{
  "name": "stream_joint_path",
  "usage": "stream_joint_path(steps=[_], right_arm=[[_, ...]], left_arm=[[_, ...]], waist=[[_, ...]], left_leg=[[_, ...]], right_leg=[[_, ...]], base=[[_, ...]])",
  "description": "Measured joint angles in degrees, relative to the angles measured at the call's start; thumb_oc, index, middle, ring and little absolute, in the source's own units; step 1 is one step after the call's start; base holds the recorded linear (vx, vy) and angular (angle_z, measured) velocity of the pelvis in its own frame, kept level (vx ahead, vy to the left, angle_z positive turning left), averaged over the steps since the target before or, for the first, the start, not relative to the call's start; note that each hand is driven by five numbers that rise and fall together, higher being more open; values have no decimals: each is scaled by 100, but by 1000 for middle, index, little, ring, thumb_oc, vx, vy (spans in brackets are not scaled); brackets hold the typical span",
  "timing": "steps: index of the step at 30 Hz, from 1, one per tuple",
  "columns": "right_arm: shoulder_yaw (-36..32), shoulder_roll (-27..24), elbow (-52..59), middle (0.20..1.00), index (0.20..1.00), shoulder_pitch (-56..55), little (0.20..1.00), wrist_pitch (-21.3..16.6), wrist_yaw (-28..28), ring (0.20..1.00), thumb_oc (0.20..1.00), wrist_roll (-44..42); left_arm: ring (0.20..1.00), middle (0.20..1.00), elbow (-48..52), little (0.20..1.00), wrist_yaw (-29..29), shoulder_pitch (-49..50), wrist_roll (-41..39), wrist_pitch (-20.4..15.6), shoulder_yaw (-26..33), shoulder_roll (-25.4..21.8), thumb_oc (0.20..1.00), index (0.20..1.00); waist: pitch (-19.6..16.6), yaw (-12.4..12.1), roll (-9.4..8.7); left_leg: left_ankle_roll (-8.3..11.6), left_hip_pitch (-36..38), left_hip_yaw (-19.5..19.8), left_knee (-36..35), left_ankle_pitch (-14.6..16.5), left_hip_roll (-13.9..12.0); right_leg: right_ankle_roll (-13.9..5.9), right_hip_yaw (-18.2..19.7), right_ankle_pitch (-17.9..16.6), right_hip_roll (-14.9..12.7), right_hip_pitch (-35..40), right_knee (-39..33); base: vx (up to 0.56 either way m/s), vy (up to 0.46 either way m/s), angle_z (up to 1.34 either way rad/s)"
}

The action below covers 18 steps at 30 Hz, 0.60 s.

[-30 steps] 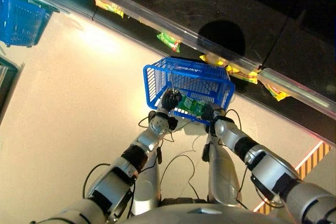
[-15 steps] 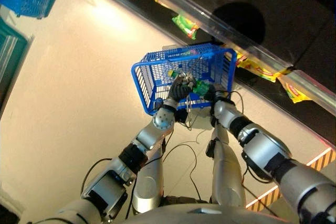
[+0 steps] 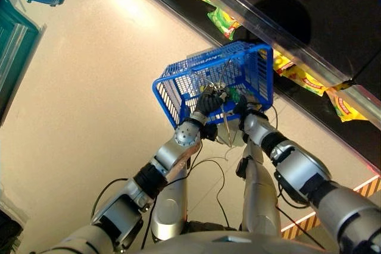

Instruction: Pick up the snacks into the basket

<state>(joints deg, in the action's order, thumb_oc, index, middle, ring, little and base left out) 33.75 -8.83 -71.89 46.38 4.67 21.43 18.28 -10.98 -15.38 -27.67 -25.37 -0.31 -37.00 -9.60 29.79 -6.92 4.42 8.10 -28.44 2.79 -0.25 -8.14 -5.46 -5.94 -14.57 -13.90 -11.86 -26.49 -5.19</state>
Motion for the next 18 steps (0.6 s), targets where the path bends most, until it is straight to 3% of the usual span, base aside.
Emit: stream_joint_path(steps=[11,18], right_arm=[[-548,-206,-113,1000,1000,-1164,1000,-104,9,1000,1000,-744],[-1045,-535,109,1000,1000,-1511,1000,-253,38,1000,1000,-1213]], left_arm=[[200,200,-807,200,-103,244,634,19,256,-195,200,200],[200,200,-2158,200,-210,646,1073,27,898,-246,200,200]], waist=[[-2,204,-4],[-2,390,-27]], left_leg=[[10,626,16,-38,-53,-2],[9,1102,-55,-152,-53,-22]], right_leg=[[0,2,-9,5,609,-3],[-29,69,19,19,992,-2]], base=[[0,0,0],[15,10,-4]])
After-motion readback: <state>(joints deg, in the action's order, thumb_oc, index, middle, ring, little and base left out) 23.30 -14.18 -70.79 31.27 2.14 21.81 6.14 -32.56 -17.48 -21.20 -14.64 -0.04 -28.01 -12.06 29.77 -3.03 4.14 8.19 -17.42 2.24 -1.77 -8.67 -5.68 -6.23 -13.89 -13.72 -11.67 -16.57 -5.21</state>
